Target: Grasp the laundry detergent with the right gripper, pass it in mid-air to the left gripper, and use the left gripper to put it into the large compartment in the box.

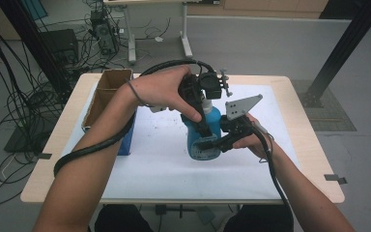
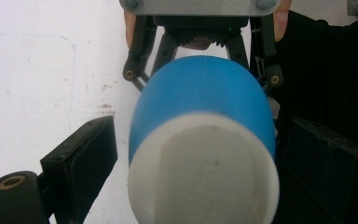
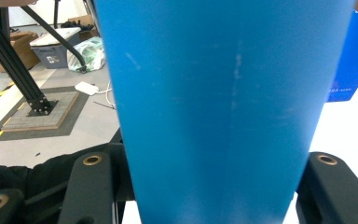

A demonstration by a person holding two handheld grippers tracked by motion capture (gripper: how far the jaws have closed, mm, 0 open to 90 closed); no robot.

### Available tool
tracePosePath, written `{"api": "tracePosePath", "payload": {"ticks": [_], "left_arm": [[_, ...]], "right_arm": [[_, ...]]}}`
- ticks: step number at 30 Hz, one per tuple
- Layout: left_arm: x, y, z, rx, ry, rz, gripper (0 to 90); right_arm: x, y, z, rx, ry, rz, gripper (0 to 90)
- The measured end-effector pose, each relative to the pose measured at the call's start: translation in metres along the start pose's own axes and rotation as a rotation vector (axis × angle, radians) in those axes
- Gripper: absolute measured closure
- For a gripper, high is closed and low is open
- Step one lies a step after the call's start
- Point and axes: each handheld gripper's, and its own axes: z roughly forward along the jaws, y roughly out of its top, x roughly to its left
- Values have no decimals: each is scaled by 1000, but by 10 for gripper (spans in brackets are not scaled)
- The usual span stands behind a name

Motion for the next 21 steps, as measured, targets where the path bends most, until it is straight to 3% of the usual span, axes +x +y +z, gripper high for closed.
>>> {"api": "tracePosePath", "payload": {"ticks": [21], "left_arm": [[-3,0,-3,-1,3,0,102]], "right_arm": [[2,1,-1,10,0,-5,435]]}}
